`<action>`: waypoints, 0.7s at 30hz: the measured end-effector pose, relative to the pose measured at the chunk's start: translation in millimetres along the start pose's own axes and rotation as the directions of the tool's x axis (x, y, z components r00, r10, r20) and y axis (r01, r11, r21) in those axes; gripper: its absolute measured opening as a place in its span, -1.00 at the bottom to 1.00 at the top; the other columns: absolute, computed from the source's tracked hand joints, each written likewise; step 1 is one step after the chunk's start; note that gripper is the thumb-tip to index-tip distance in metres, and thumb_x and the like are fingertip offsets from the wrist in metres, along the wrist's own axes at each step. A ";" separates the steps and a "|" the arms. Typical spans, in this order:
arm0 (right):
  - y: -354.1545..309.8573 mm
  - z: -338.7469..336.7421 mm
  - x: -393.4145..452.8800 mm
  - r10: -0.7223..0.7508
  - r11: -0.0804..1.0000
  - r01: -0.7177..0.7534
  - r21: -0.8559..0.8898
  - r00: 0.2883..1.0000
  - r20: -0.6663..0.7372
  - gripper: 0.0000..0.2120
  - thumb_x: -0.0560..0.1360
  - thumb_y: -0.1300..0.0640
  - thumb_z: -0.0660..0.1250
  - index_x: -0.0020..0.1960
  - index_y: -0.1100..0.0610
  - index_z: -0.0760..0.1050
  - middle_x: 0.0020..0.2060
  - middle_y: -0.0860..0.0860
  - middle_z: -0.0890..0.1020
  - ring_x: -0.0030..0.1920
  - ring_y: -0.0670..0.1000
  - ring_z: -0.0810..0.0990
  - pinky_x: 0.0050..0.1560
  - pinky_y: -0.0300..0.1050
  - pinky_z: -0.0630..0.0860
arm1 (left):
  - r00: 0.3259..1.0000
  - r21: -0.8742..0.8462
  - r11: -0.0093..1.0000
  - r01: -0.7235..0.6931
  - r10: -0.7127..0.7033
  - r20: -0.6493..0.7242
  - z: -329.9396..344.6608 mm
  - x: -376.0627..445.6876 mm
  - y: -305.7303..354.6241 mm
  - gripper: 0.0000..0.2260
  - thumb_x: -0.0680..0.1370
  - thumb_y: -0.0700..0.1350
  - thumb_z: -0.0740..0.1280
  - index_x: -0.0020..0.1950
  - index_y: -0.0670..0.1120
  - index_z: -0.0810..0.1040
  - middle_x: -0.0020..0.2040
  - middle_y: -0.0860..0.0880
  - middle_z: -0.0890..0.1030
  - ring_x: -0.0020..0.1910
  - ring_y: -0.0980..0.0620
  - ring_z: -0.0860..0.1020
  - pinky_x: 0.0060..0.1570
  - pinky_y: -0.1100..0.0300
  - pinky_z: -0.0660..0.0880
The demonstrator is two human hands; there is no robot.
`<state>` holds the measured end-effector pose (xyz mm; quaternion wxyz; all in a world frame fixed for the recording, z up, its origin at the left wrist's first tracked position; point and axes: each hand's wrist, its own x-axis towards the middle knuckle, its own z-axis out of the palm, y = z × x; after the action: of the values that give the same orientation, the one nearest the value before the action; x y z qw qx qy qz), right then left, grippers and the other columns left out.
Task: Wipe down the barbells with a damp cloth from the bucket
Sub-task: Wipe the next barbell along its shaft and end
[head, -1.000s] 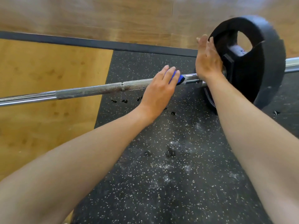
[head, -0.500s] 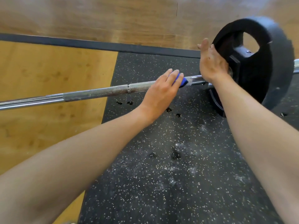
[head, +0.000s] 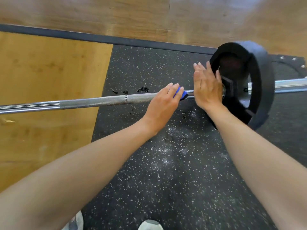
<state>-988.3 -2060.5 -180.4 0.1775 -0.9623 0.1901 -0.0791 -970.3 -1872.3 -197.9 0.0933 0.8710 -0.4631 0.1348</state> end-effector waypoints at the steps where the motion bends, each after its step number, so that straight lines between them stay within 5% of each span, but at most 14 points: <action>1: 1.1 -1.7 -13.2 0.000 1.000 0.000 -0.009 1.000 -0.009 -0.45 0.72 -0.09 -0.19 0.59 0.05 0.27 0.57 -0.01 0.30 0.63 -0.01 0.05 0.61 0.11 -0.09 | 1.000 0.020 1.000 0.004 -0.004 0.005 -5.4 -5.1 6.8 -0.47 0.36 -0.41 0.50 0.34 -0.28 0.57 0.26 -0.25 0.62 0.25 -0.20 0.61 0.33 0.02 0.49; 7: 5.4 -10.4 -88.2 0.026 0.998 -0.028 -0.057 0.999 -0.035 -0.47 0.72 -0.06 -0.17 0.62 0.06 0.19 0.60 0.03 0.23 0.63 0.03 0.06 0.61 0.15 -0.06 | 0.997 -0.015 0.999 -0.047 0.047 0.055 -19.6 -41.3 41.0 -0.50 0.51 -0.34 0.01 0.33 -0.28 0.59 0.26 -0.24 0.62 0.27 -0.23 0.60 0.28 0.00 0.53; 12: 7.6 -17.2 -141.1 0.036 0.994 -0.034 -0.108 0.999 0.017 -0.45 0.71 -0.06 -0.14 0.66 0.08 -0.02 0.64 0.00 0.09 0.64 0.01 -0.04 0.61 0.14 -0.14 | 0.998 -0.001 1.000 0.025 -0.025 0.061 -39.5 -98.5 34.6 -0.44 0.40 -0.49 0.41 0.41 -0.32 0.49 0.32 -0.30 0.56 0.32 -0.31 0.54 0.36 -0.08 0.47; 14: 8.3 -20.0 -159.7 0.061 0.993 -0.058 -0.103 0.998 0.030 -0.43 0.71 -0.06 -0.13 0.67 0.09 -0.08 0.65 0.00 0.01 0.64 -0.01 -0.09 0.61 0.14 -0.17 | 0.998 -0.048 0.998 0.045 -0.042 0.054 -48.0 -100.3 47.9 -0.43 0.36 -0.49 0.47 0.37 -0.33 0.53 0.28 -0.28 0.59 0.29 -0.30 0.56 0.32 -0.06 0.51; 18: 10.8 -25.0 -199.7 0.083 0.987 -0.073 -0.141 0.994 0.072 -0.39 0.70 -0.08 -0.11 0.66 0.11 -0.19 0.66 0.00 -0.09 0.64 -0.02 -0.17 0.60 0.17 -0.23 | 0.986 -0.131 0.980 -0.150 0.158 0.051 -51.2 -92.9 89.8 -0.52 0.34 -0.29 0.54 0.27 -0.21 0.64 0.20 -0.13 0.66 0.20 -0.13 0.64 0.23 0.12 0.54; 21: 10.6 -29.9 -227.4 0.099 0.985 -0.082 -0.151 0.989 0.110 -0.37 0.70 -0.09 -0.09 0.65 0.11 -0.25 0.65 -0.01 -0.13 0.63 -0.02 -0.22 0.59 0.21 -0.26 | 0.984 -0.192 0.974 -0.117 0.140 0.107 -54.3 -109.6 94.7 -0.43 0.29 -0.36 0.60 0.29 -0.28 0.60 0.19 -0.21 0.64 0.17 -0.17 0.64 0.22 0.07 0.54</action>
<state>-1206.6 -1989.4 -176.0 0.1210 -0.9661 0.2280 -0.0001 -1115.7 -1823.5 -178.2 0.1370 0.8333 -0.5338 0.0442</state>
